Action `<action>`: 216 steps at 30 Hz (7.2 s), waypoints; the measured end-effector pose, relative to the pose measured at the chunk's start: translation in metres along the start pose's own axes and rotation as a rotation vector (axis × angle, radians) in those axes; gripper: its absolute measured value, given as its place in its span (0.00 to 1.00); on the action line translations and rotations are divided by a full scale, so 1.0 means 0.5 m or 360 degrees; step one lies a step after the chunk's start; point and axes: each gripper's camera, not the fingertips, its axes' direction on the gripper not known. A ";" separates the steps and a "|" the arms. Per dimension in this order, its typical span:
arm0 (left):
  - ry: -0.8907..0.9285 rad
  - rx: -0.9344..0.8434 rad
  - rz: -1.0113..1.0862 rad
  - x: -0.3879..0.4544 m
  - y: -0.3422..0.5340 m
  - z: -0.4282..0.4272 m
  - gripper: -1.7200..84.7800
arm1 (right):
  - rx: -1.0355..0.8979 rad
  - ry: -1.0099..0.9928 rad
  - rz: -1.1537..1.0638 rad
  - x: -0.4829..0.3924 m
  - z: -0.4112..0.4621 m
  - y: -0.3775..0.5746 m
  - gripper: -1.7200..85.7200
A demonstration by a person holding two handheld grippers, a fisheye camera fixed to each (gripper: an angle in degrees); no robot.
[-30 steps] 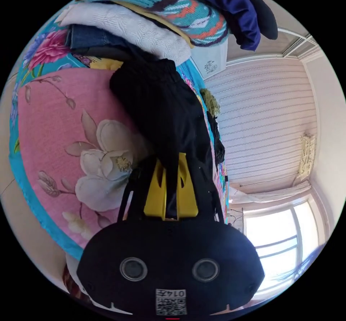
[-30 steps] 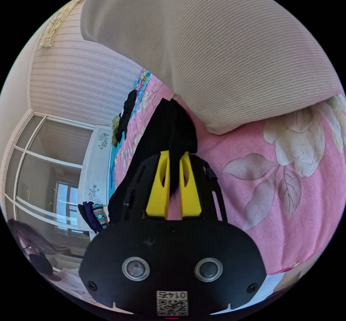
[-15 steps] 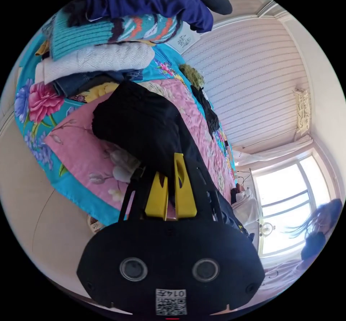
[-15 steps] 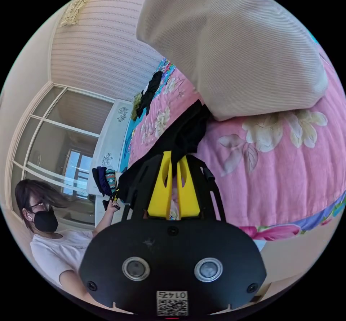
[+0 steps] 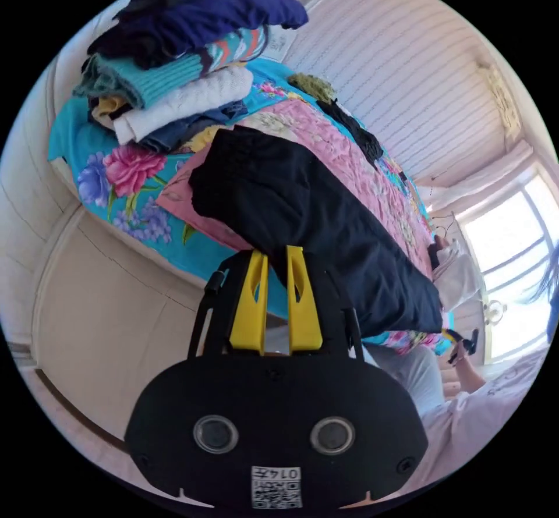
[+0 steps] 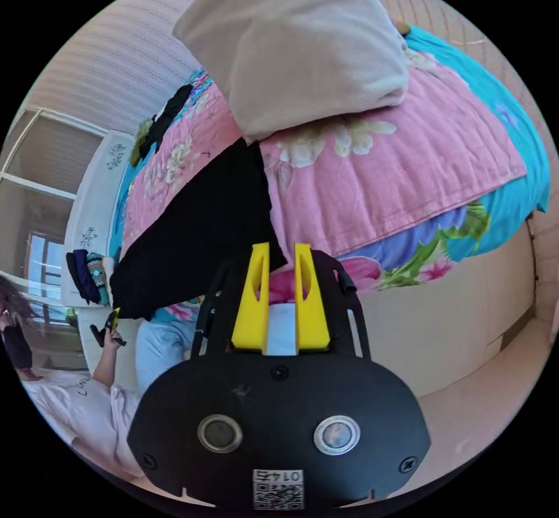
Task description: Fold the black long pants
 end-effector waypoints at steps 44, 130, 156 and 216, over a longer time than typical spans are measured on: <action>-0.0163 0.0106 0.0833 0.744 0.335 0.783 0.01 | -0.0036 -0.0376 -0.0717 -1.153 0.447 -0.002 0.02; -0.0663 -0.0229 0.0395 0.453 0.393 0.886 0.01 | -0.0055 0.0166 -0.1038 -0.846 0.547 0.077 0.02; -0.0212 -0.0041 0.0462 0.320 0.315 0.750 0.01 | -0.0149 -0.0067 -0.1267 -0.971 0.534 0.027 0.13; 0.0167 -0.0316 0.0882 0.351 0.411 0.825 0.01 | -0.0354 0.0176 -0.1538 -1.268 0.686 0.077 0.01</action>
